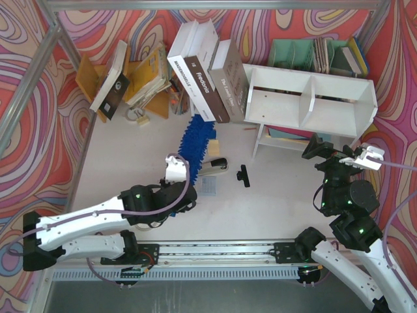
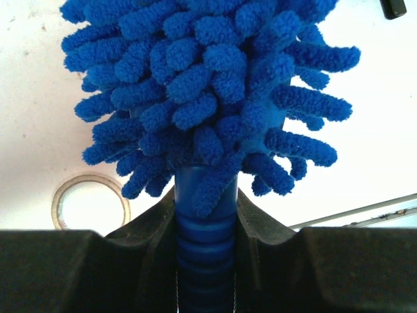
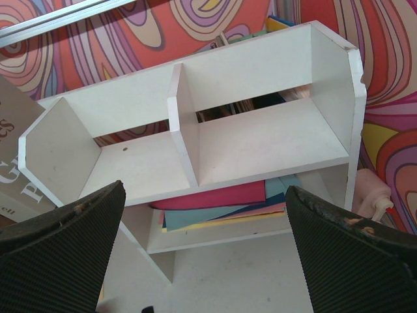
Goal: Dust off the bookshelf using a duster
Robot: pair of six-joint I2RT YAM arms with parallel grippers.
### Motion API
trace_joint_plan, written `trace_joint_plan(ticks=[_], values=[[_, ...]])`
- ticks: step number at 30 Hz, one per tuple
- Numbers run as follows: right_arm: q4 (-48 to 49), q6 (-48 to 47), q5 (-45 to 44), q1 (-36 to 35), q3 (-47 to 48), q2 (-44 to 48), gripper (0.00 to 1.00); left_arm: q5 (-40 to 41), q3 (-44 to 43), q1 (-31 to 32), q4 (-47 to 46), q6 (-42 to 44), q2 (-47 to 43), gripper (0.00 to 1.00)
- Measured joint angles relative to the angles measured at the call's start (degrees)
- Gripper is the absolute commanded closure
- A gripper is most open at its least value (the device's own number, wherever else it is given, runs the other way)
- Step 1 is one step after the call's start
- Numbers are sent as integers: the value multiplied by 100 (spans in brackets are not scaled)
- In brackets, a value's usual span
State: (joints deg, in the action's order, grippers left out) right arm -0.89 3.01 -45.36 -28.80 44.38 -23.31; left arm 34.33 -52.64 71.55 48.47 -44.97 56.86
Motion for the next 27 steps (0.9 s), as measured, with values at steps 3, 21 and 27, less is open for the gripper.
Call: trace_joint_plan(ticks=[3,21,27], values=[[0,0,-2,0,0,0,1,-83,-127,-20,-170,70,354,100],[0,0,-2,0,0,39,1,-417,-1152,557,-1200,446,2096,100],[-2,-2,-2,0,0,46,1,-343,-557,457,-901,396,1032,100]])
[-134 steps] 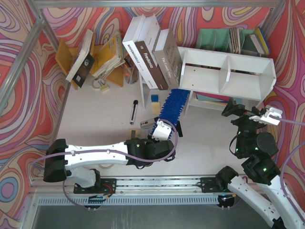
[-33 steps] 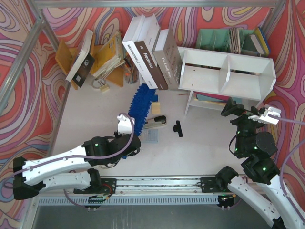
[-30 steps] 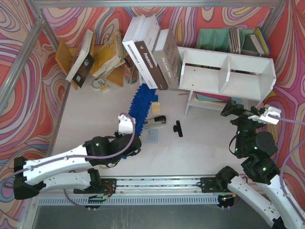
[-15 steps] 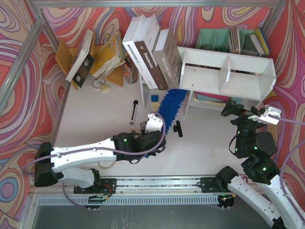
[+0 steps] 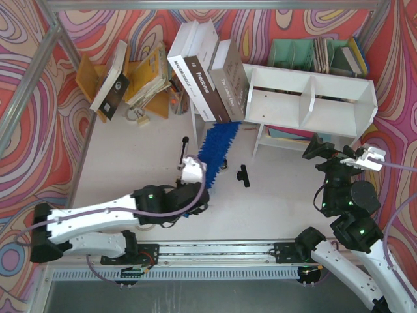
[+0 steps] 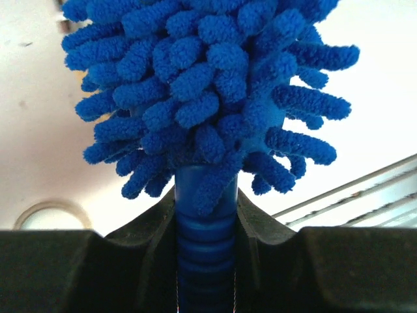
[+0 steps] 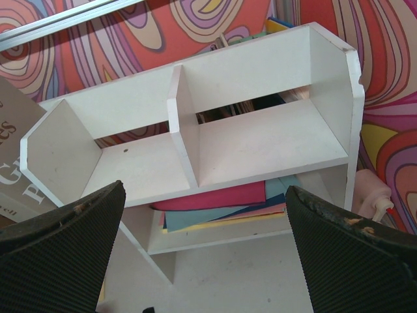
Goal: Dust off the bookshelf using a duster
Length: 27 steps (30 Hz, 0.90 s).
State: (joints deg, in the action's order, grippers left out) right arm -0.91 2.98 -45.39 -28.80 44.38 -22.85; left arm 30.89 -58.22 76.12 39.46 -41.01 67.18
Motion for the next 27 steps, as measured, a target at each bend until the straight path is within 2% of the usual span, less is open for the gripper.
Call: trace_joint_plan(ticks=[8,12,19,27], values=[[0,2,2,0,0,0,1,350,813,-437,992,-339,-1593,100],[2,2,2,0,0,-2,1,267,1005,-459,1001,-319,-1829,100],[0,2,2,0,0,-17,1,120,935,-546,575,-258,-1141,100],[2,0,0,0,0,-15,1,-330,216,-407,-153,-87,-59,100]])
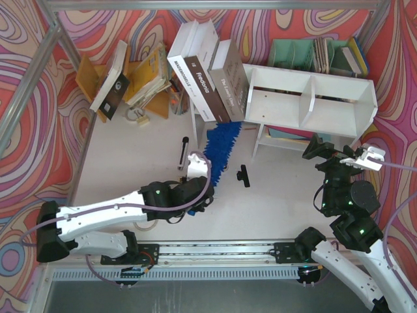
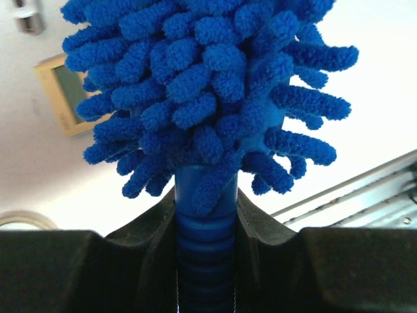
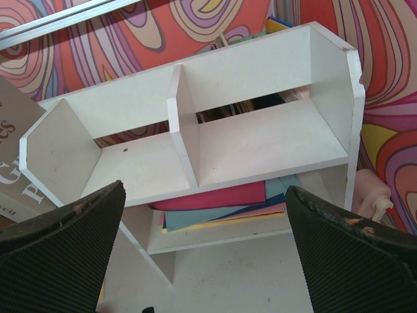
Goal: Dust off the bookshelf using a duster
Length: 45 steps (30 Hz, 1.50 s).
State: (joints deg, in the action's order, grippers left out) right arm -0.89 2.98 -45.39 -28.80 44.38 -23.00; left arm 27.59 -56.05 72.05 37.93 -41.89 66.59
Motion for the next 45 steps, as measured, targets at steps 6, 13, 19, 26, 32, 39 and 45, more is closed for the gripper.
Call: trace_joint_plan(ticks=[6,13,19,26,32,39,45], values=[[0,-13,0,0,0,0,1,-319,-376,264,-424,118,855,100],[4,-17,-2,0,0,17,1,-334,-258,361,-807,-90,1808,100],[2,-17,0,0,0,17,1,-361,-284,361,-758,-87,2258,100],[2,-17,0,0,0,20,1,-184,-925,361,-188,120,1805,100],[2,-17,0,0,0,20,1,-109,-990,361,-168,243,1222,100],[2,-17,0,0,0,39,1,-175,-619,361,-387,197,1626,100],[2,-17,0,0,0,44,1,-520,-251,361,-505,94,2223,100]])
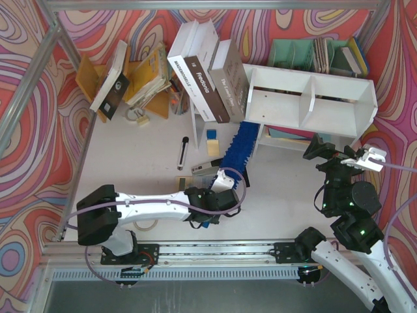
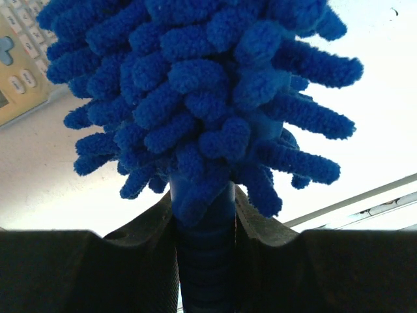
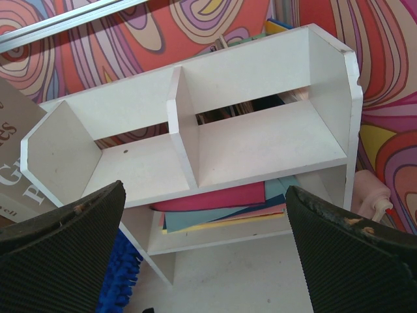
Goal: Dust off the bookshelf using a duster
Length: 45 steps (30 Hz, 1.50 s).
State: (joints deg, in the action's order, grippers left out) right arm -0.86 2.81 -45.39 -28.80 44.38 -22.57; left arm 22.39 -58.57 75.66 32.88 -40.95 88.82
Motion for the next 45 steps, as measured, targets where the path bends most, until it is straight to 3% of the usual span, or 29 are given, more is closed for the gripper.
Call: trace_joint_plan(ticks=[8,20,33,45], values=[[-2,0,-2,0,0,0,1,13,-179,0,184,-24,-63,100],[-2,0,0,0,0,0,1,564,-575,42,315,280,-1622,100],[0,0,0,0,0,0,1,85,-350,-57,146,33,227,100],[-2,0,0,0,0,0,1,-219,-372,-87,299,-85,273,100]])
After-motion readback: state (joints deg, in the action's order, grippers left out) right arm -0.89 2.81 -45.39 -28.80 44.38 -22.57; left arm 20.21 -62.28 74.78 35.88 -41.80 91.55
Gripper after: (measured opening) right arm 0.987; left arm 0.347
